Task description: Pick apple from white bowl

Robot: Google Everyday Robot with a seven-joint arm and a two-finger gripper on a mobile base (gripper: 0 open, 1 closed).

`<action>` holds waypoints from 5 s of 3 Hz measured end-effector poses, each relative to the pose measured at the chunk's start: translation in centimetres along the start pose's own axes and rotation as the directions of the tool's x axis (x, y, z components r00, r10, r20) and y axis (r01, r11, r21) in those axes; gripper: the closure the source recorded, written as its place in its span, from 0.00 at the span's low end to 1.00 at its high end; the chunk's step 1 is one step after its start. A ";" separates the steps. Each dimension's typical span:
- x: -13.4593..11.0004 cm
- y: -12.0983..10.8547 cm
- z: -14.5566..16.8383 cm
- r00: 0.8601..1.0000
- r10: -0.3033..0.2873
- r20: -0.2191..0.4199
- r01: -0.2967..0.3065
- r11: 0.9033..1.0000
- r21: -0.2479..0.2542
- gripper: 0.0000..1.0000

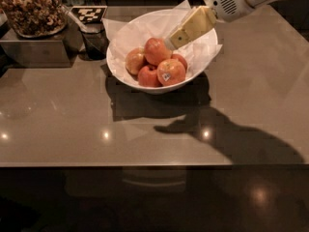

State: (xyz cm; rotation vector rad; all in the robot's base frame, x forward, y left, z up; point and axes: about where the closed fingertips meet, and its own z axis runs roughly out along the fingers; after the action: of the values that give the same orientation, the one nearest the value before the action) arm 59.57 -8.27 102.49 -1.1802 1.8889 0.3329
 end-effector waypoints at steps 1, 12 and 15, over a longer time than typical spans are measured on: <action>-0.2 -3.4 5.7 0.994 0.107 -0.003 -0.106 0.993 0.060 0.00; 4.3 -0.7 13.2 0.881 0.468 -0.077 -0.473 0.878 -0.073 0.42; 3.7 -0.2 11.7 0.892 0.450 -0.039 -0.450 0.877 -0.167 1.00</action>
Offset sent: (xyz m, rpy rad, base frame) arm 0.0921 0.0288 -0.0408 0.0357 0.0361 -0.1599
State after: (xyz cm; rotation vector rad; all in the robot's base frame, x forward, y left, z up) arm 65.23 -3.47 92.72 -0.8289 2.1587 0.7643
